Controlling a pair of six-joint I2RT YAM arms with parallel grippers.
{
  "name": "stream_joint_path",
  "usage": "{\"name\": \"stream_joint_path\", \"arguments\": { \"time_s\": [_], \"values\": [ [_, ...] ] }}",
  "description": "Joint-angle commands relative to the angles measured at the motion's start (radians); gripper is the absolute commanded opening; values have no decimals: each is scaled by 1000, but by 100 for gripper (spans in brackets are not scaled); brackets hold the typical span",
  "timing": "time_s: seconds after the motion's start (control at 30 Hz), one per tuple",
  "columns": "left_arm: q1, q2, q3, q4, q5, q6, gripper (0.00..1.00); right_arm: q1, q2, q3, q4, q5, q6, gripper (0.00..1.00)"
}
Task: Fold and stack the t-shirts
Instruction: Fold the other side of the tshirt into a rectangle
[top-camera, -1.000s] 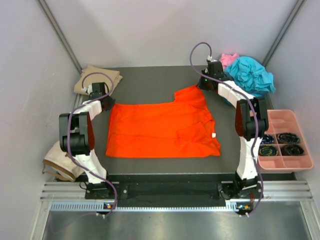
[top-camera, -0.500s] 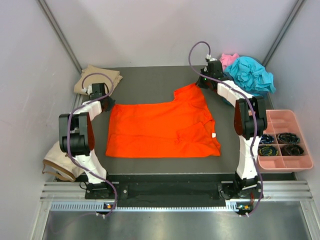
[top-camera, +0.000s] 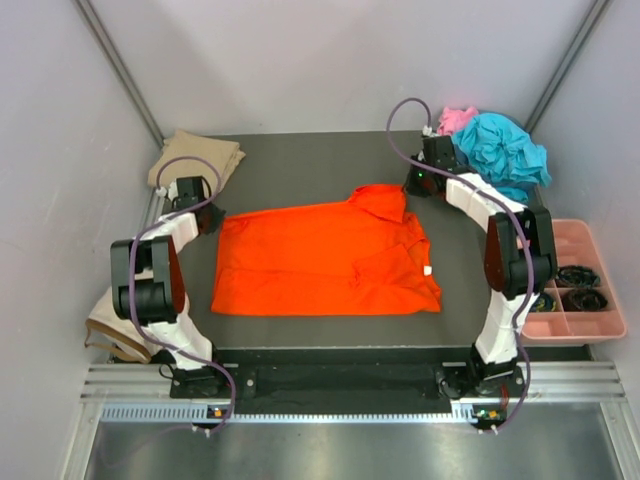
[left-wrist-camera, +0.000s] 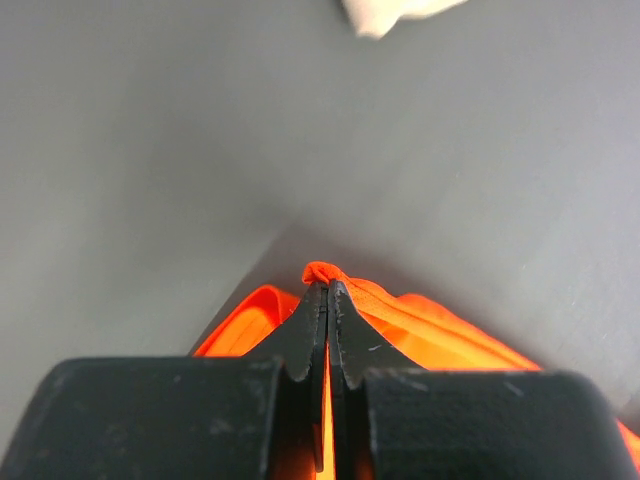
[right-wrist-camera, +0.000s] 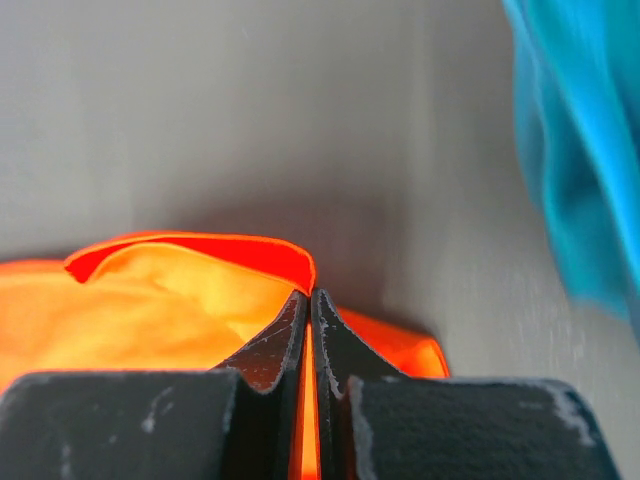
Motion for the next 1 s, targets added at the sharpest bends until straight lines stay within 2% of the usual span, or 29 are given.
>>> {"name": "stream_joint_path", "arguments": {
  "time_s": [0.0, 0.23, 0.4, 0.77, 0.97],
  "values": [
    [14, -67, -51, 37, 18, -2, 0, -8, -95, -57, -42, 26, 37, 0],
    [15, -108, -101, 41, 28, -7, 0, -8, -200, -166, -69, 27, 67, 0],
    [29, -123, -106, 27, 15, 2, 0, -6, -289, -235, -91, 96, 64, 0],
    [46, -134, -107, 6, 8, -2, 0, -17, -335, -248, -114, 181, 67, 0],
    [46, -169, -140, -5, 20, -7, 0, -17, -375, -292, -137, 150, 75, 0]
  ]
}}
